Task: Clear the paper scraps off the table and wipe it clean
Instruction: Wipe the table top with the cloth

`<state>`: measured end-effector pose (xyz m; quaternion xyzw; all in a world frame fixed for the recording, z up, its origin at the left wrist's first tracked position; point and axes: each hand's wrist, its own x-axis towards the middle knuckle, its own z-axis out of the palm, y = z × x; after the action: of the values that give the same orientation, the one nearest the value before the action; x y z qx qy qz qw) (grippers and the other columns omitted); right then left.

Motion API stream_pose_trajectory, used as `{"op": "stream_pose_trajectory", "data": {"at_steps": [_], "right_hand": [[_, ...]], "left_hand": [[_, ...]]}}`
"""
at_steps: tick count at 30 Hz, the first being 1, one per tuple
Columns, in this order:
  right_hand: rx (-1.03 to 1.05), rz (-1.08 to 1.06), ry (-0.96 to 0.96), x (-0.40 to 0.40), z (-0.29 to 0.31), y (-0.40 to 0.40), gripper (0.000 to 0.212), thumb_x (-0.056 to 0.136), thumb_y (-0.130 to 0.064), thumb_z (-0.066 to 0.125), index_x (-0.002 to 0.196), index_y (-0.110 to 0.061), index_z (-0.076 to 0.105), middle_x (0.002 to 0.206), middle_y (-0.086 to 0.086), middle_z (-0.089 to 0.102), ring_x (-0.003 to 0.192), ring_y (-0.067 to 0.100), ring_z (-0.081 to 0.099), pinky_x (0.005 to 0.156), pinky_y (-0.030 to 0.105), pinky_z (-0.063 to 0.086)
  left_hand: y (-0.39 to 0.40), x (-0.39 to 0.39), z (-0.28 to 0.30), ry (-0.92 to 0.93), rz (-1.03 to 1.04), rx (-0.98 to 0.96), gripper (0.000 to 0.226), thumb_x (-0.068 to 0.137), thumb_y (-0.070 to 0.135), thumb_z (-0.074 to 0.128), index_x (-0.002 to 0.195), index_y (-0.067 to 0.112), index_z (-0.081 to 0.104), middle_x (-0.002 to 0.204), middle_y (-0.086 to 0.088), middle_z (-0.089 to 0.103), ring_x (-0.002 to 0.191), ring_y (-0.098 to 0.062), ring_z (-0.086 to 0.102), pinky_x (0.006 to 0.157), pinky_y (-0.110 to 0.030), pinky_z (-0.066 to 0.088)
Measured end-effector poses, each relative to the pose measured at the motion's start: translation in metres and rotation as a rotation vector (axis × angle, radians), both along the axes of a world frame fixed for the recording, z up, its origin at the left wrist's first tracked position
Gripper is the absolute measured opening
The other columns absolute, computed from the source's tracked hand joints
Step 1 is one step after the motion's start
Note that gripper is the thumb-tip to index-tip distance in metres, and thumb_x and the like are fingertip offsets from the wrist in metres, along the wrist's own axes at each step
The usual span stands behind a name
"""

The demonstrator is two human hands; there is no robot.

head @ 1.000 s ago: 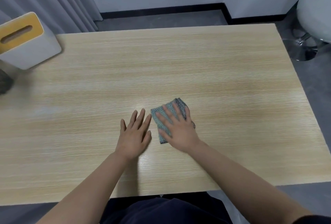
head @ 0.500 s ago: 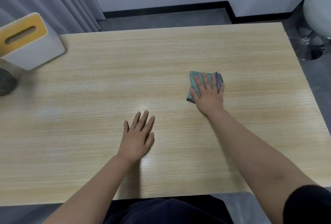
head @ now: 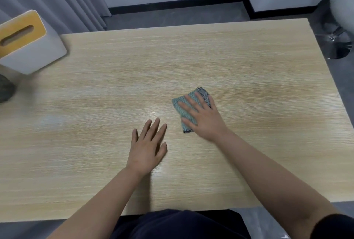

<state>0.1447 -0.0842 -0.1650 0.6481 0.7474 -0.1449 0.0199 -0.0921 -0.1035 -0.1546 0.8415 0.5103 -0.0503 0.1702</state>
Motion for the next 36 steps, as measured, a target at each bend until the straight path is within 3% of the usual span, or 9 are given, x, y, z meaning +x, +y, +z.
{"op": "stream_pose_trajectory", "data": {"at_steps": [5, 8, 12, 17, 20, 25, 29, 33, 36], "right_hand": [[-0.018, -0.221, -0.012, 0.028, -0.002, 0.033, 0.058, 0.095, -0.060, 0.012, 0.148, -0.041, -0.004, 0.158, -0.013, -0.007, 0.144, 0.014, -0.016, 0.114, 0.044, -0.015], [-0.036, -0.464, 0.030, 0.049, -0.002, 0.055, 0.058, 0.096, -0.059, 0.013, 0.149, -0.038, -0.001, 0.159, -0.010, -0.006, 0.145, 0.018, -0.013, 0.114, 0.047, -0.013], [-0.033, -0.576, 0.019, 0.045, -0.003, 0.062, 0.058, 0.097, -0.057, 0.012, 0.149, -0.037, -0.002, 0.159, -0.008, -0.008, 0.145, 0.020, -0.016, 0.115, 0.050, -0.011], [0.001, -0.395, 0.003, 0.008, -0.003, 0.039, 0.058, 0.097, -0.055, 0.012, 0.148, -0.035, -0.005, 0.159, -0.006, -0.004, 0.145, 0.024, -0.014, 0.114, 0.053, -0.012], [0.003, -0.160, -0.002, -0.015, -0.005, 0.017, 0.057, 0.094, -0.058, 0.007, 0.147, -0.039, -0.006, 0.158, -0.009, -0.006, 0.144, 0.020, -0.018, 0.114, 0.052, -0.012], [-0.015, -0.035, 0.014, 0.005, 0.000, 0.025, 0.059, 0.092, -0.065, 0.010, 0.146, -0.045, -0.004, 0.157, -0.015, -0.009, 0.143, 0.012, -0.021, 0.114, 0.046, -0.016], [-0.026, -0.226, 0.004, 0.038, 0.001, 0.057, 0.062, 0.092, -0.066, 0.010, 0.148, -0.042, -0.002, 0.158, -0.013, -0.005, 0.144, 0.012, -0.016, 0.113, 0.040, -0.018], [-0.045, -0.486, 0.000, 0.060, 0.001, 0.083, 0.059, 0.096, -0.059, 0.013, 0.149, -0.038, 0.000, 0.159, -0.008, -0.008, 0.145, 0.019, -0.016, 0.115, 0.048, -0.013], [-0.043, -0.513, -0.019, 0.037, 0.002, 0.082, 0.057, 0.098, -0.053, 0.015, 0.150, -0.035, -0.001, 0.159, -0.005, -0.006, 0.145, 0.025, -0.015, 0.115, 0.053, -0.011]], "left_hand": [[0.013, 0.004, 0.003, -0.097, 0.037, 0.046, 0.055, 0.092, 0.040, 0.024, 0.140, 0.021, 0.043, 0.148, 0.000, 0.040, 0.141, -0.019, 0.026, 0.112, -0.049, 0.021], [0.031, 0.006, 0.003, -0.099, 0.044, 0.031, 0.060, 0.091, 0.042, 0.016, 0.144, 0.022, 0.037, 0.153, 0.003, 0.031, 0.144, -0.017, 0.018, 0.114, -0.046, 0.015], [0.058, 0.015, 0.004, -0.085, 0.018, 0.003, 0.067, 0.088, 0.047, 0.006, 0.148, 0.024, 0.026, 0.157, 0.006, 0.019, 0.146, -0.015, 0.007, 0.116, -0.044, 0.009], [0.086, 0.027, 0.000, -0.055, 0.002, -0.003, 0.070, 0.087, 0.048, 0.003, 0.150, 0.024, 0.019, 0.159, 0.006, 0.009, 0.146, -0.016, 0.001, 0.116, -0.046, 0.004], [0.092, 0.031, -0.004, -0.023, -0.016, 0.013, 0.069, 0.087, 0.047, 0.002, 0.150, 0.024, 0.017, 0.159, 0.006, 0.006, 0.146, -0.016, -0.002, 0.116, -0.045, 0.001], [0.089, 0.028, -0.013, -0.044, -0.026, 0.066, 0.061, 0.094, 0.042, 0.010, 0.150, 0.021, 0.021, 0.157, 0.006, 0.007, 0.144, -0.013, -0.003, 0.114, -0.044, -0.001], [0.088, 0.027, -0.016, -0.054, -0.021, 0.080, 0.058, 0.095, 0.040, 0.013, 0.149, 0.021, 0.022, 0.155, 0.008, 0.005, 0.144, -0.012, -0.003, 0.114, -0.043, -0.002], [0.087, 0.028, -0.018, -0.057, -0.009, 0.080, 0.058, 0.095, 0.040, 0.011, 0.150, 0.022, 0.019, 0.154, 0.010, 0.001, 0.143, -0.010, -0.006, 0.114, -0.041, -0.006], [0.087, 0.028, -0.018, -0.070, -0.001, 0.092, 0.056, 0.096, 0.038, 0.016, 0.148, 0.020, 0.025, 0.156, 0.007, 0.009, 0.145, -0.014, 0.001, 0.115, -0.044, -0.001]]}}
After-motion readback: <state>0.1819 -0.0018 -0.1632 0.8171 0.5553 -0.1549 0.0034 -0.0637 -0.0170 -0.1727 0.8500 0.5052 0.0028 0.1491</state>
